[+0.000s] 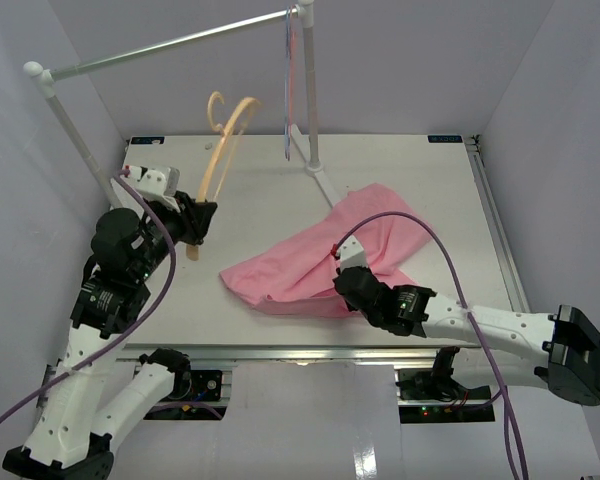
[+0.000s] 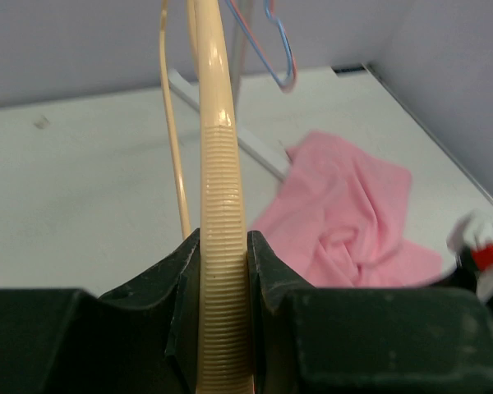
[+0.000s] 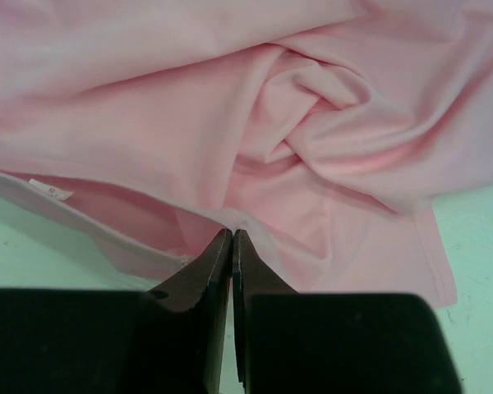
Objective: Place the t-shirt on the hanger
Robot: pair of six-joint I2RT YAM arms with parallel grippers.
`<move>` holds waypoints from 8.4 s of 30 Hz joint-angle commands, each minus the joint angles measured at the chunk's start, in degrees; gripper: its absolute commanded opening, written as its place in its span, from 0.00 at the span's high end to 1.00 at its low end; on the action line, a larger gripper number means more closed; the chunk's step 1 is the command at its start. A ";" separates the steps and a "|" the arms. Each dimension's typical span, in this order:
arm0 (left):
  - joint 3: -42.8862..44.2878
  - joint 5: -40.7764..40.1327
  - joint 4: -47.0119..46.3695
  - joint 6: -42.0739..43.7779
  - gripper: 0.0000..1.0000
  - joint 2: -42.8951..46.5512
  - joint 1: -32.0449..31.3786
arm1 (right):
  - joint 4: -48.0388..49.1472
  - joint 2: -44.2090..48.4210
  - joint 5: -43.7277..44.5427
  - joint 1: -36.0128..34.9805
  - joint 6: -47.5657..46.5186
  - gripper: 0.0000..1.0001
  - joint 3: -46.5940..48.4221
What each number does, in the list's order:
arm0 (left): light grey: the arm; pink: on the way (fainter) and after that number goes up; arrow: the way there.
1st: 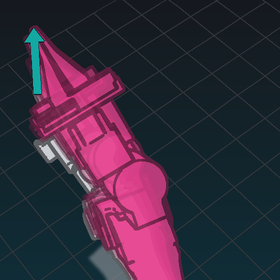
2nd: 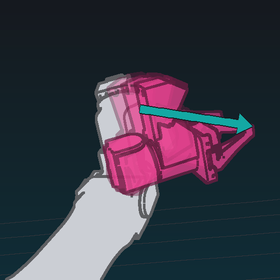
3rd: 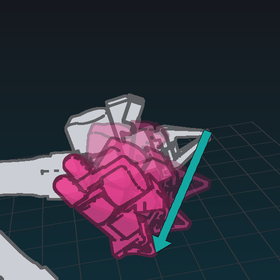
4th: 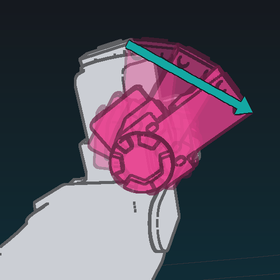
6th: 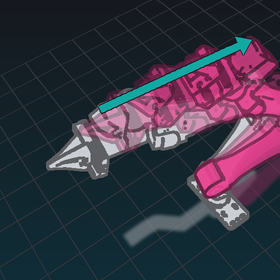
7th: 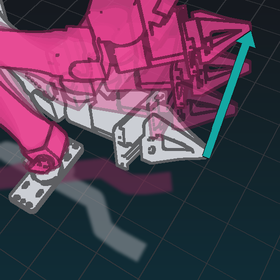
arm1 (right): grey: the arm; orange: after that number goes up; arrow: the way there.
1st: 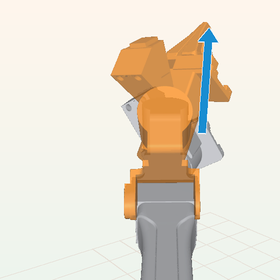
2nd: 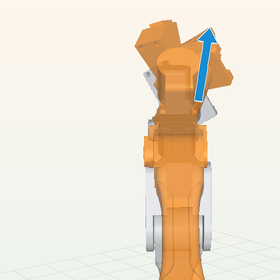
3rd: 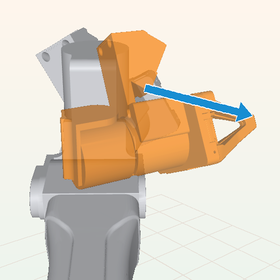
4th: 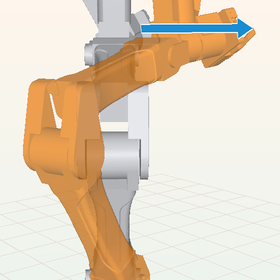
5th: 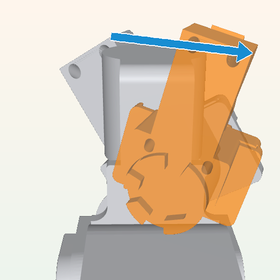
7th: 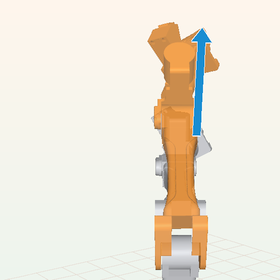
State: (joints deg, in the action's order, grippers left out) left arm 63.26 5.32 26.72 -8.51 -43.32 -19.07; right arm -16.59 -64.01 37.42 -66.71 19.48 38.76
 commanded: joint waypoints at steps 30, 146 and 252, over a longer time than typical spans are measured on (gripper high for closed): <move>-19.31 39.67 15.03 -6.59 1.00 19.28 -1.03 | -3.98 2.70 -5.93 18.76 1.84 0.92 7.16; -32.45 54.25 -42.16 -18.69 1.00 -2.05 -5.45 | -9.77 2.38 -42.99 19.60 -11.57 0.49 32.43; -24.38 33.71 -46.36 -24.20 0.45 -6.29 -8.70 | -15.01 10.18 -65.89 26.80 -46.21 0.92 25.62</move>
State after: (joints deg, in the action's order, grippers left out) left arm 31.70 48.16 -34.42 -40.92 -49.26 -27.27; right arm -39.18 -56.50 -33.10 -39.98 -30.75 65.66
